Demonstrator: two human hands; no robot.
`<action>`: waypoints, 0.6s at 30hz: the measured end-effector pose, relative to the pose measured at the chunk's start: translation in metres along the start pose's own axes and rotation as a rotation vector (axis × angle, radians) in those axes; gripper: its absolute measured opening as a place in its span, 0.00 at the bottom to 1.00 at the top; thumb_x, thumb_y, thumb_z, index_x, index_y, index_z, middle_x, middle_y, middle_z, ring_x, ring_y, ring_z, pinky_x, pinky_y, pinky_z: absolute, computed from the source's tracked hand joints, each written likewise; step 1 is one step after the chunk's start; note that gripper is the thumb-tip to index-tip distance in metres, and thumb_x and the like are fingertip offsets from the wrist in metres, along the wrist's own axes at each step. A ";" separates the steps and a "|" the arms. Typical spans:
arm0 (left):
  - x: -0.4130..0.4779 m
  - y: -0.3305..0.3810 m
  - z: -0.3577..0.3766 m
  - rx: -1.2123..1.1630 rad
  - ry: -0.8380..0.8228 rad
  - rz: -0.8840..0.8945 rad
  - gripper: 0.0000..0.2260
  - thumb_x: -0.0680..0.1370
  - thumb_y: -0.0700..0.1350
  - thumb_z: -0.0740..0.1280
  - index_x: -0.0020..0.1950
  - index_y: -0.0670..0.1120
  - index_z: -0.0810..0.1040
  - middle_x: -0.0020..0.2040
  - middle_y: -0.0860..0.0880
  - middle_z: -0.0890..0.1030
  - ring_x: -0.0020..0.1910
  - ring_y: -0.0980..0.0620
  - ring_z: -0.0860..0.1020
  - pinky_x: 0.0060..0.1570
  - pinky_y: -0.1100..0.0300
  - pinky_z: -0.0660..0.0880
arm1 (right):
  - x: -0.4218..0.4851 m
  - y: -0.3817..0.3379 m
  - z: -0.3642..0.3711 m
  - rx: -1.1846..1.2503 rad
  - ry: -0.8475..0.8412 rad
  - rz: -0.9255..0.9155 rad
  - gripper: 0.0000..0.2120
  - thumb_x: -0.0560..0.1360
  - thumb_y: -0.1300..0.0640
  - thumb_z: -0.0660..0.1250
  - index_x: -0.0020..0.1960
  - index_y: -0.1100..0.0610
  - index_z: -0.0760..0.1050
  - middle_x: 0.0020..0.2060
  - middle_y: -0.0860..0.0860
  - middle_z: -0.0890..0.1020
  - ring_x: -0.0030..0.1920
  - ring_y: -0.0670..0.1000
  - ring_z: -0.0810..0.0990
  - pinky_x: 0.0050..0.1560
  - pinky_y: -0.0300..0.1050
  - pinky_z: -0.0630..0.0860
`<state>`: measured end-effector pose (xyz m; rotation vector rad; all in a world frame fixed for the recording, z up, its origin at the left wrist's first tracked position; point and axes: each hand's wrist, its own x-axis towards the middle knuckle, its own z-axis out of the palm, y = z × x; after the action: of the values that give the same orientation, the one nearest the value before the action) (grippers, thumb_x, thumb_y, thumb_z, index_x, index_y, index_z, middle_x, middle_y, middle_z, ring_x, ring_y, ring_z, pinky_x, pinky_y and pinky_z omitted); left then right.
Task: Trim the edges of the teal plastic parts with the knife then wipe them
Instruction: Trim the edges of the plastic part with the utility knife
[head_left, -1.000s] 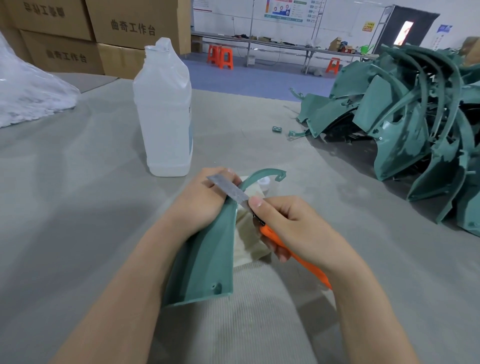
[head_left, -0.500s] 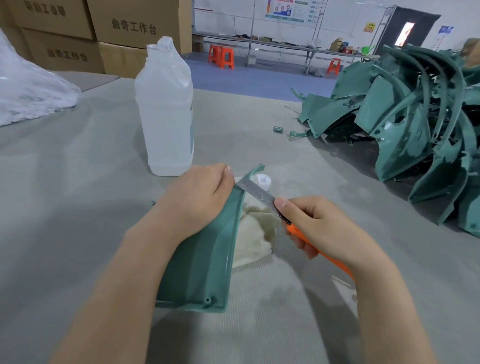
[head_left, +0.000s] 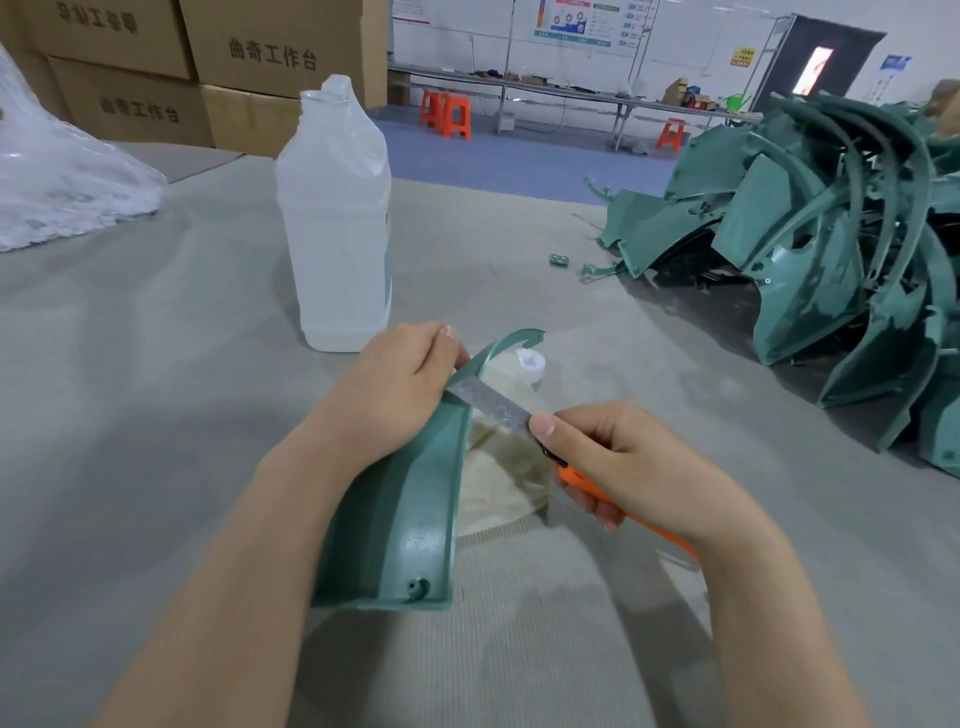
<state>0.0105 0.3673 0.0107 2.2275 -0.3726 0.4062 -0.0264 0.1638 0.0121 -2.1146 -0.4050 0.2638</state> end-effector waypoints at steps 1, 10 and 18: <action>0.000 0.000 0.000 -0.007 -0.006 -0.004 0.18 0.83 0.44 0.53 0.37 0.50 0.74 0.25 0.66 0.74 0.31 0.69 0.72 0.34 0.75 0.65 | 0.000 0.000 0.001 0.001 -0.027 -0.017 0.22 0.79 0.44 0.60 0.31 0.54 0.69 0.24 0.45 0.69 0.25 0.46 0.69 0.25 0.38 0.70; 0.004 -0.007 -0.002 -0.048 0.083 -0.135 0.18 0.83 0.45 0.53 0.39 0.47 0.79 0.33 0.55 0.77 0.34 0.60 0.74 0.36 0.69 0.68 | -0.003 -0.004 0.005 -0.062 -0.288 -0.119 0.24 0.75 0.34 0.60 0.32 0.52 0.73 0.24 0.46 0.75 0.25 0.48 0.74 0.29 0.36 0.72; 0.001 0.003 0.002 -0.103 0.020 -0.105 0.19 0.83 0.45 0.52 0.39 0.50 0.79 0.34 0.56 0.79 0.35 0.61 0.74 0.36 0.72 0.66 | 0.007 0.000 0.006 0.077 0.258 -0.082 0.25 0.79 0.44 0.59 0.36 0.64 0.71 0.25 0.50 0.72 0.26 0.51 0.72 0.26 0.43 0.71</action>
<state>0.0102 0.3639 0.0120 2.1307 -0.2584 0.3453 -0.0223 0.1705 0.0085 -2.0191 -0.3219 -0.0414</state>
